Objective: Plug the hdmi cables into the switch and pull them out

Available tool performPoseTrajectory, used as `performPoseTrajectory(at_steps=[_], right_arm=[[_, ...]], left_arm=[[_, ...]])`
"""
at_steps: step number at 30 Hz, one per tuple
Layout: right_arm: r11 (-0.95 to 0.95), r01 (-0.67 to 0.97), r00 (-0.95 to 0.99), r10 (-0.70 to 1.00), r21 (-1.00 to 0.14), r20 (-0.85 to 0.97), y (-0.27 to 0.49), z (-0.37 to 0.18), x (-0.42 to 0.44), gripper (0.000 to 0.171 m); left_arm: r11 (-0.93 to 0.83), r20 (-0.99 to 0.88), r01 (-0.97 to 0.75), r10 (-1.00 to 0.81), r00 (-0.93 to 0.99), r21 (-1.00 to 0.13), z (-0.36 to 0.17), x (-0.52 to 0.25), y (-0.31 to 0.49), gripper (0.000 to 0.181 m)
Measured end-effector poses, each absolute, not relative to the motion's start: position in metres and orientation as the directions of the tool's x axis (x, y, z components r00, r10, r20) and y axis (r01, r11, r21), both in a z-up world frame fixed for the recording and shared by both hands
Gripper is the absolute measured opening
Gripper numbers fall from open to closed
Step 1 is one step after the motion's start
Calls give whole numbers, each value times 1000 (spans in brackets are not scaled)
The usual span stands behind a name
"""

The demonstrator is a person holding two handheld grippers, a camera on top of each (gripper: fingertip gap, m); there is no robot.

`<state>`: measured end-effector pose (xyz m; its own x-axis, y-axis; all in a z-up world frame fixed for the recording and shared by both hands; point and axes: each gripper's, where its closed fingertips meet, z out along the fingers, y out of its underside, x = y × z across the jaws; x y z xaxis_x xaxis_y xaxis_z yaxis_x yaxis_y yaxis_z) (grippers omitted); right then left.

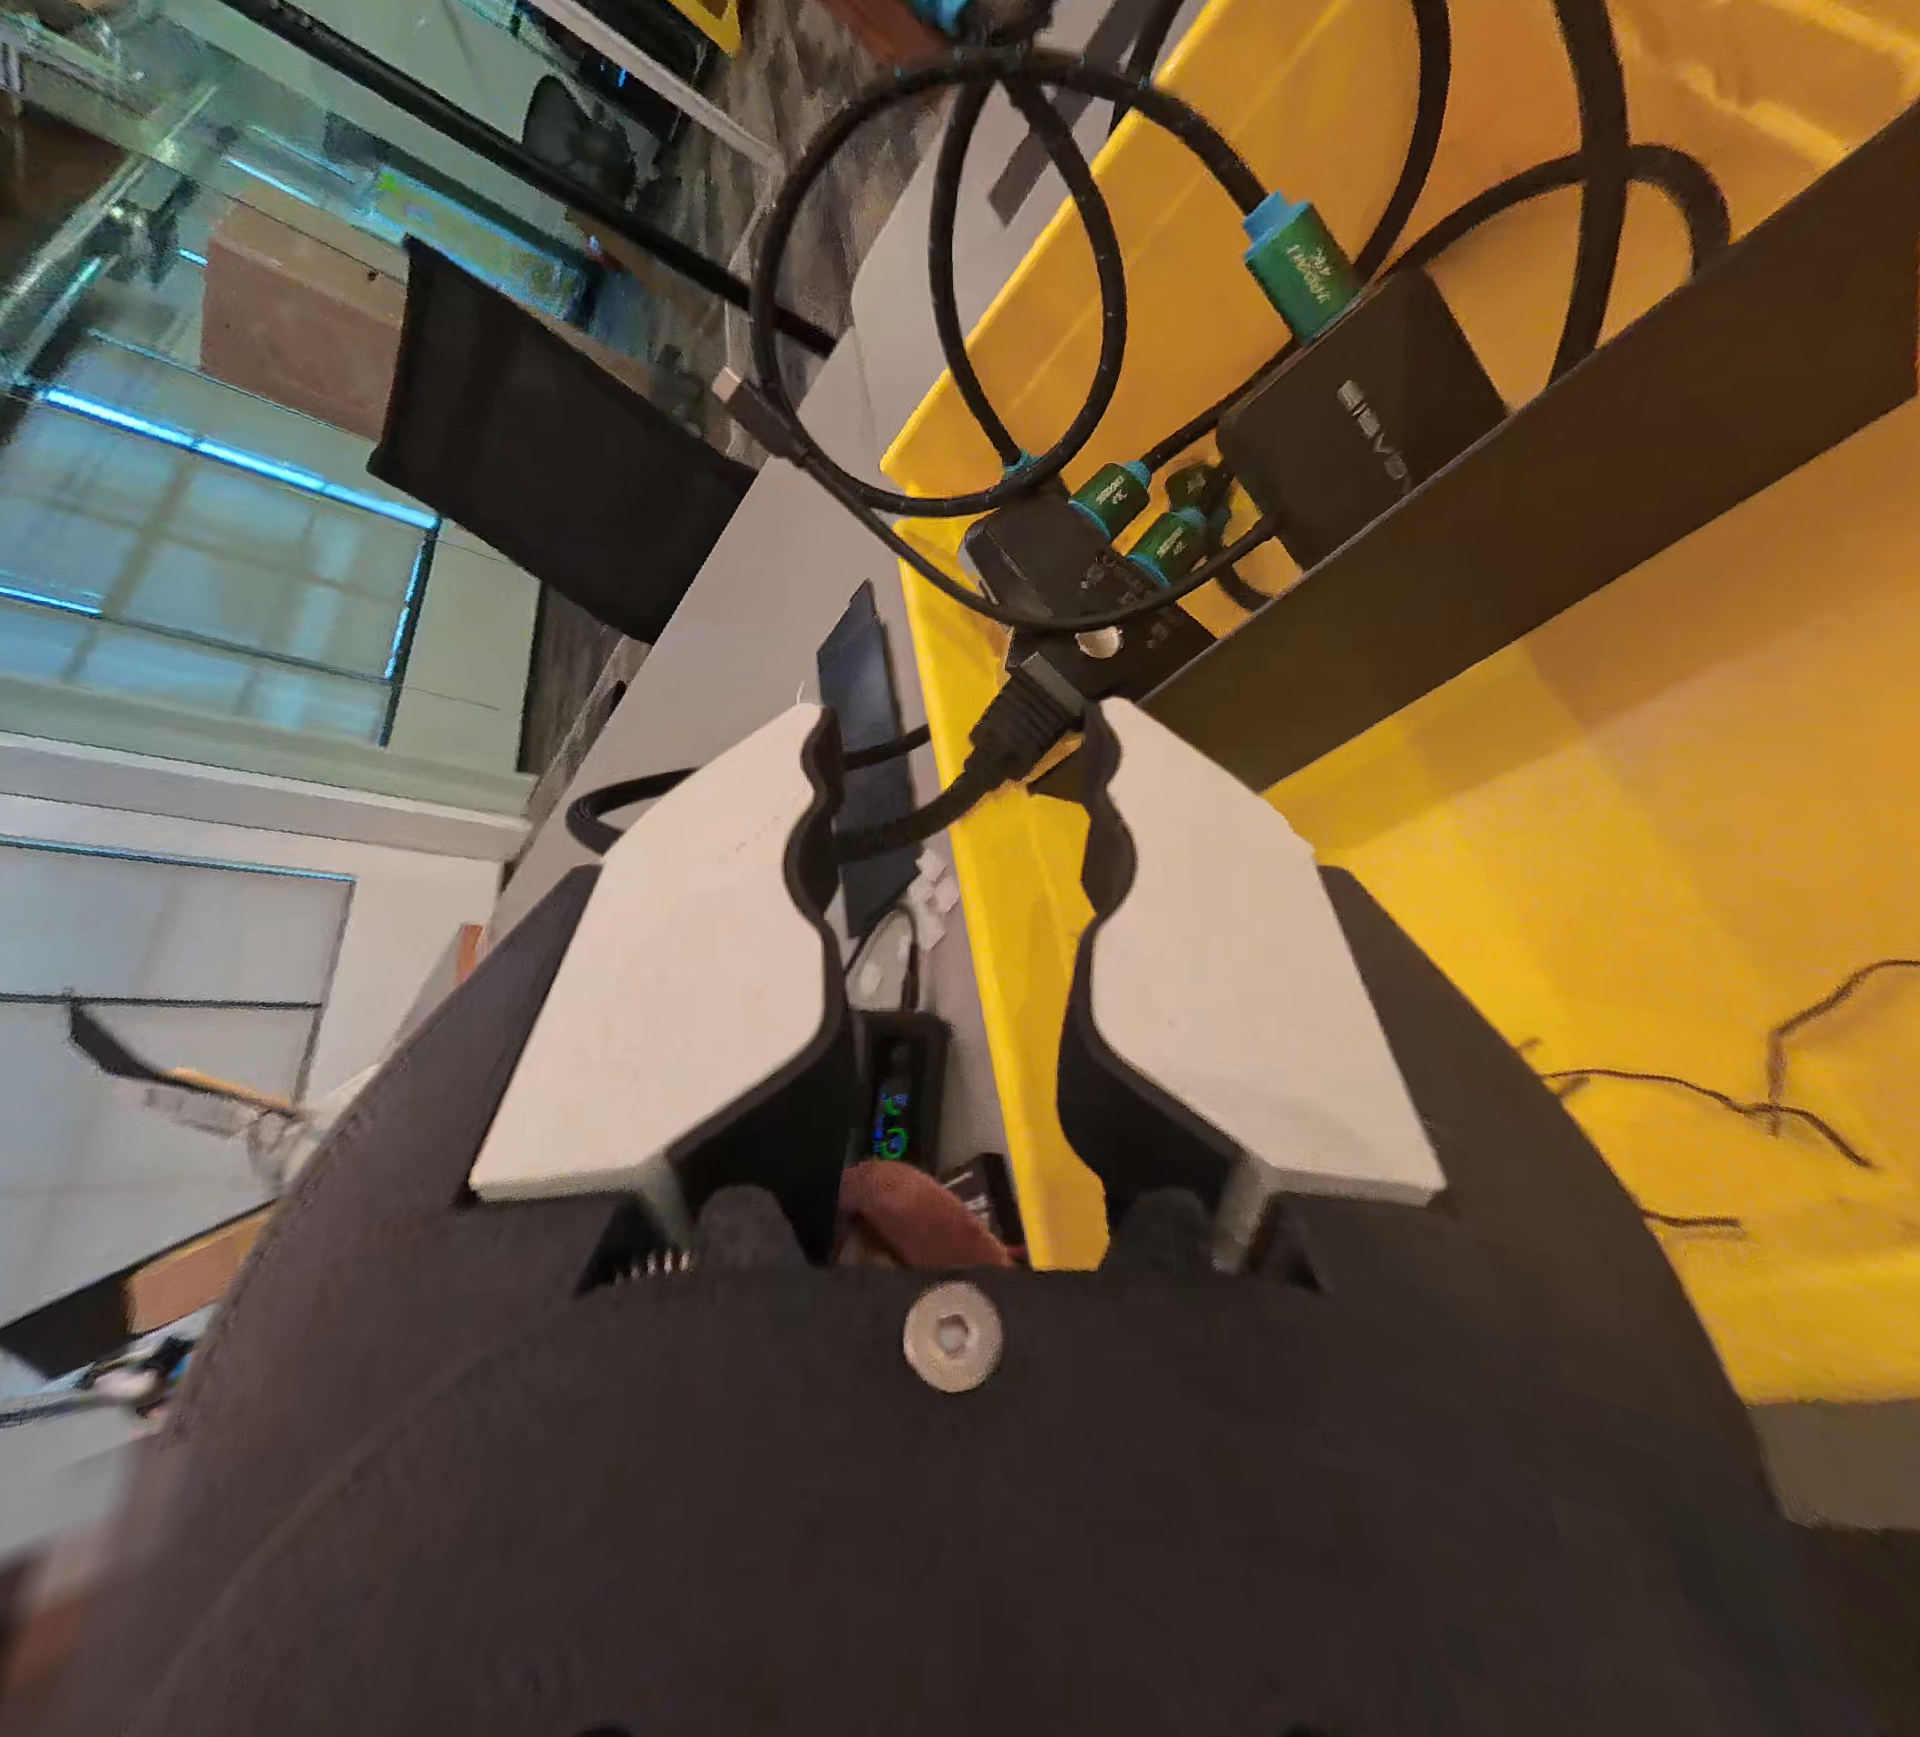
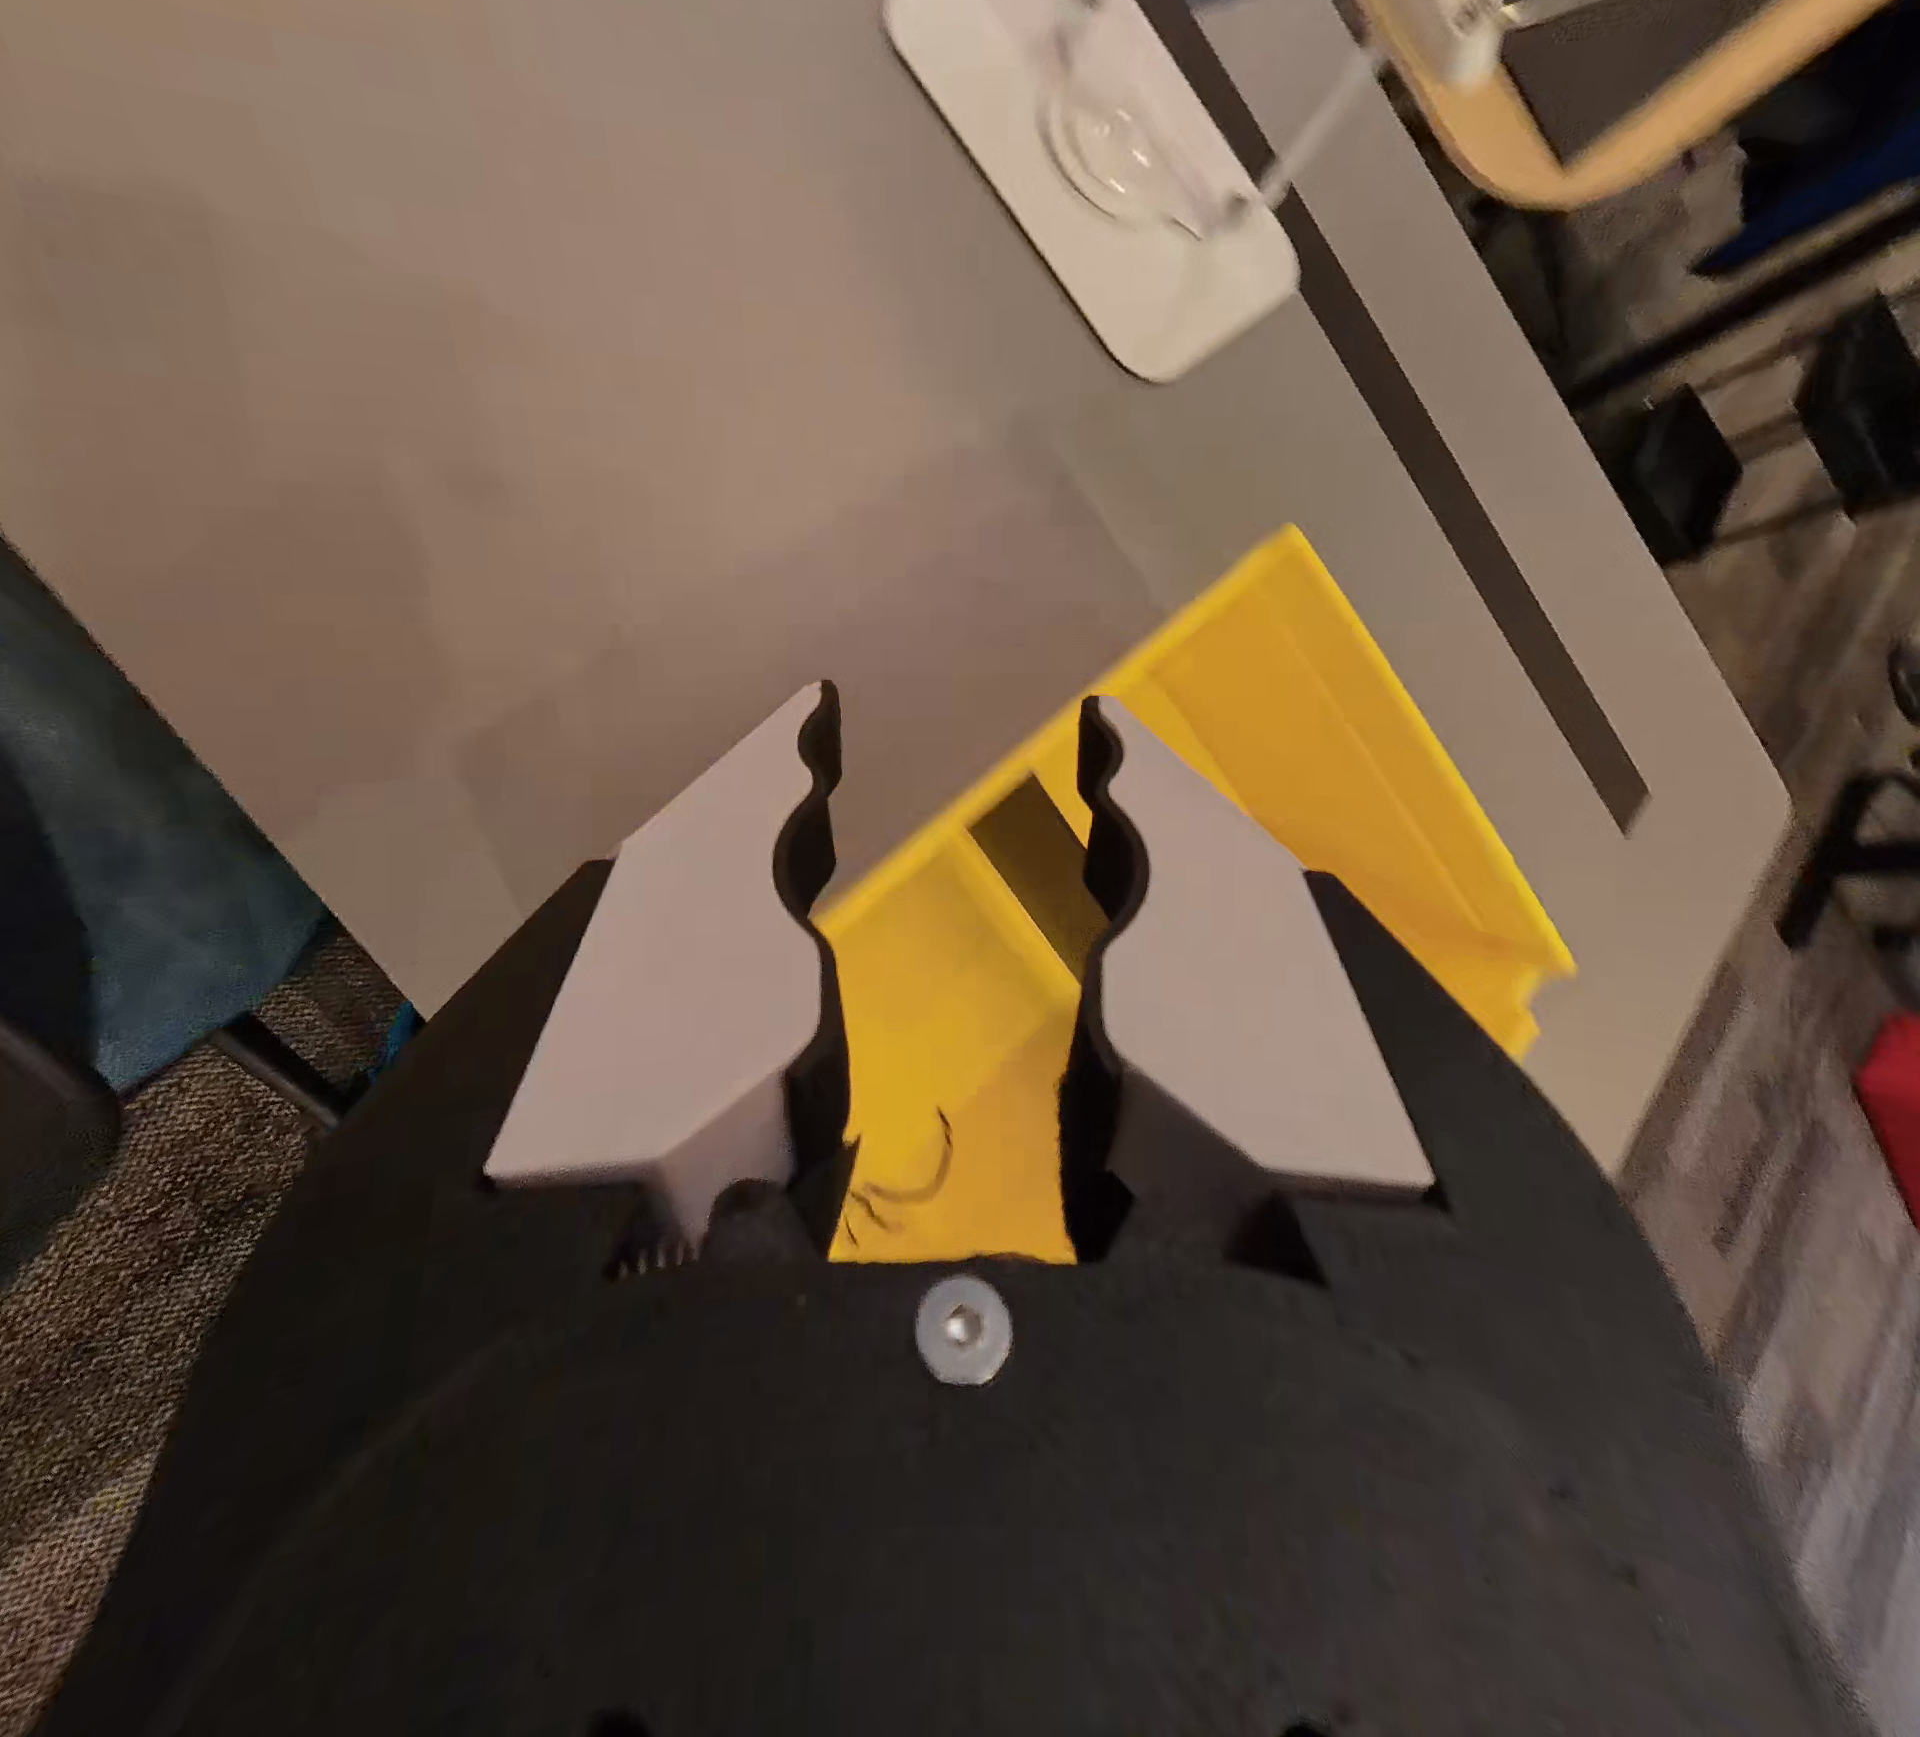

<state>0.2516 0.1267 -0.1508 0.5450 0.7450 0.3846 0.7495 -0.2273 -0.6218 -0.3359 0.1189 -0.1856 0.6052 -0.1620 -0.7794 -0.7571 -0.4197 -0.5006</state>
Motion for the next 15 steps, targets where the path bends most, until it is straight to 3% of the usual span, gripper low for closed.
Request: performPoseTrajectory(at_steps=[9, 13, 14, 15], right_arm=[[-119, 805, 361, 875, -581, 322, 108, -202, 156, 43], [-107, 807, 326, 900, -581, 289, 100, -219, 138, 41], [-105, 806, 321, 904, -582, 282, 98, -221, 135, 40], [-104, 807, 317, 907, -582, 278, 97, -224, 134, 39]], left_arm=[[-561, -879, -822, -339, 336, -98, -225, -384, 148, 38], [-549, -896, -836, -379, 230, 18, -234, -388, 157, 17], [-541, -905, -841, -370, 209, 27, -234, -387, 159, 2], [-528, -920, -849, -345, 188, 24, -230, -386, 162, 0]])
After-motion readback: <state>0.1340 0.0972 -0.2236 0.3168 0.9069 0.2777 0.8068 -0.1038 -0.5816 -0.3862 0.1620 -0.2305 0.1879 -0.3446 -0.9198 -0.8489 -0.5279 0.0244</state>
